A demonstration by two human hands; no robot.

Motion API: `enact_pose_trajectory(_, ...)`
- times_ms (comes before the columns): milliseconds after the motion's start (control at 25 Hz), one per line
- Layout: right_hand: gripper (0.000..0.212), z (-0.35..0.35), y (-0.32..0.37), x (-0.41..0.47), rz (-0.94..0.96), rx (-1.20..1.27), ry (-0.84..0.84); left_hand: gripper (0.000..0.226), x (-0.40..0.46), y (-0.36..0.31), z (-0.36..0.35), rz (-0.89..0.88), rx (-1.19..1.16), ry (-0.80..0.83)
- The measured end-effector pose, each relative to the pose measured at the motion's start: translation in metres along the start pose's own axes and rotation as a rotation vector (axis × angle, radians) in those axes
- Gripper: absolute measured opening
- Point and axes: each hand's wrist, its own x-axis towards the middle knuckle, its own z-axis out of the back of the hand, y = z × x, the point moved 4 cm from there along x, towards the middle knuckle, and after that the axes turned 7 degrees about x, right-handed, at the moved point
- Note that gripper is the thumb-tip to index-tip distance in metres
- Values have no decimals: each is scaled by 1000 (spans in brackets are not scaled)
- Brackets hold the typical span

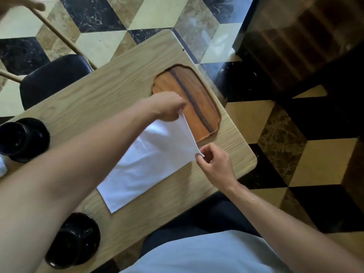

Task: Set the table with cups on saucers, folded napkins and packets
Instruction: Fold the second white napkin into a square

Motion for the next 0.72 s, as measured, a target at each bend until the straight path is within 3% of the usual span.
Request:
enact_pose_trajectory(120, 16, -21, 18, -2, 126, 16, 61, 22, -26, 45, -2, 68, -255, -127)
enact_pose_trajectory(320, 11, -82, 55, -11, 321, -68, 330, 15, -96, 91, -60, 522, -1100, -396)
enact_pose_trajectory(400, 10, -109, 64, -21, 368, -136, 449, 9, -128, 99, -90, 616, -1243, -499)
enact_pose_trajectory(520, 9, -151, 70, -41, 413, -253, 576, 34, -175, 111, -133, 771, -1384, -589)
enact_pose_trajectory(720, 5, -217, 76, -74, 562, -411, 708, 28, -234, 131, -195, 986, -1478, -570)
